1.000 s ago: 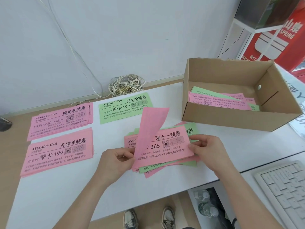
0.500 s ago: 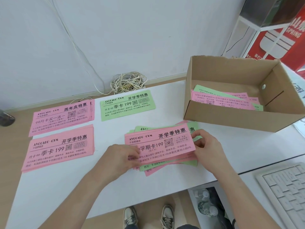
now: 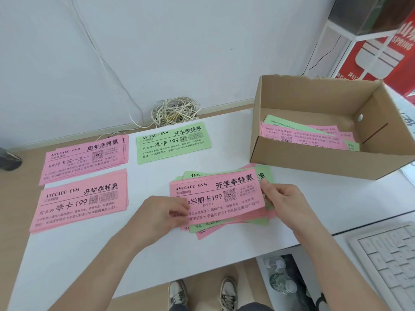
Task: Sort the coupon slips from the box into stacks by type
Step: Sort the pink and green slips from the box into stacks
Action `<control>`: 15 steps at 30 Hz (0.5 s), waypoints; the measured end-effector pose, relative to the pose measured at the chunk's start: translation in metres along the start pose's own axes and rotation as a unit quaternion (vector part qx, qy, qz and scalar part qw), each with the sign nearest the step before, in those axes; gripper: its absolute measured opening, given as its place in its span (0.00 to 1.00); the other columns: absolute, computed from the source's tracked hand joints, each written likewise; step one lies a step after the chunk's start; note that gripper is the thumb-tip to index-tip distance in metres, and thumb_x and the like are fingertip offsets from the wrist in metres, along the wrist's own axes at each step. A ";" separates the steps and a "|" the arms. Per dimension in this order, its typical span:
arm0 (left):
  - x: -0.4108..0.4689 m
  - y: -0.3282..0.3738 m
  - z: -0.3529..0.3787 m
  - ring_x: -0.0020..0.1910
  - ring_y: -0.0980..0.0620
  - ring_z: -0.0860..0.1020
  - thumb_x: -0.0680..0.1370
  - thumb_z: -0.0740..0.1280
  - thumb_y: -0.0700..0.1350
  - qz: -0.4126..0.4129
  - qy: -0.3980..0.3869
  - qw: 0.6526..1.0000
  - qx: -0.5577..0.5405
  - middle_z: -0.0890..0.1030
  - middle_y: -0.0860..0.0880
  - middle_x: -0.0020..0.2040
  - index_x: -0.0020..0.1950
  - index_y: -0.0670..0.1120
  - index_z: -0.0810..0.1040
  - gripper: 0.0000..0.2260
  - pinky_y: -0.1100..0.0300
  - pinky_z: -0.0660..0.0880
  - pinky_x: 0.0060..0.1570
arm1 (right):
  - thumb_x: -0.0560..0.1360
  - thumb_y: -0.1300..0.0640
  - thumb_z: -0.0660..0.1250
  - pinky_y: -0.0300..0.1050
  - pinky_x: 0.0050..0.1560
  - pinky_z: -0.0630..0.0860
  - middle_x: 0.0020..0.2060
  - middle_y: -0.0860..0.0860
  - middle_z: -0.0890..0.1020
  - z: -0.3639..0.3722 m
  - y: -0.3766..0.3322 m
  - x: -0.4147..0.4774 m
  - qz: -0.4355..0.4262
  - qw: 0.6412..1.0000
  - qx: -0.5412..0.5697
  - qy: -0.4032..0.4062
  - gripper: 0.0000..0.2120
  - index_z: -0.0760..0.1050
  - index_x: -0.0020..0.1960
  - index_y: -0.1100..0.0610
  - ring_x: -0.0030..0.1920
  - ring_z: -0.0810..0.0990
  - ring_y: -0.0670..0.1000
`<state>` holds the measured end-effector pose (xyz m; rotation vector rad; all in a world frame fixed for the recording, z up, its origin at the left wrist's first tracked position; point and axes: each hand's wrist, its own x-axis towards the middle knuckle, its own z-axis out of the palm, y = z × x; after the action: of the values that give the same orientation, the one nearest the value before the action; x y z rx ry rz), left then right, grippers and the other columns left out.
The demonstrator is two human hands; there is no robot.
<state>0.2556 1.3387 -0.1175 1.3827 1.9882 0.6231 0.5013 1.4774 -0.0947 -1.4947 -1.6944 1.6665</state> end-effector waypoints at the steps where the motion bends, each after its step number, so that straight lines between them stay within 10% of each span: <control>1: 0.000 0.001 -0.001 0.51 0.71 0.76 0.69 0.76 0.39 0.003 0.001 1.000 0.000 0.76 0.76 0.43 0.42 0.47 0.85 0.04 0.70 0.72 0.55 | 0.81 0.48 0.59 0.58 0.57 0.77 0.41 0.50 0.87 0.000 -0.001 0.000 0.000 1.000 0.011 -0.013 0.19 0.85 0.44 0.54 0.46 0.84 0.57; 8: -0.007 0.027 0.008 0.49 0.60 0.76 0.73 0.59 0.64 0.050 0.007 0.989 0.136 0.81 0.59 0.48 0.48 0.53 0.82 0.19 0.59 0.74 0.52 | 0.76 0.57 0.67 0.44 0.40 0.76 0.36 0.42 0.83 0.006 -0.007 -0.007 -0.112 0.977 -0.172 0.055 0.08 0.81 0.40 0.48 0.36 0.79 0.45; 15: -0.001 0.081 0.060 0.45 0.53 0.83 0.75 0.70 0.40 -0.051 0.111 0.924 -0.362 0.85 0.50 0.44 0.48 0.46 0.82 0.04 0.63 0.78 0.41 | 0.74 0.53 0.66 0.40 0.49 0.70 0.49 0.38 0.77 0.044 0.006 -0.027 -0.267 0.919 -0.290 -0.009 0.11 0.75 0.57 0.47 0.53 0.70 0.44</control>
<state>0.3516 1.3665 -0.1035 0.7715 1.6965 1.3457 0.4787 1.4302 -0.1005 -1.0521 -2.4633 0.9358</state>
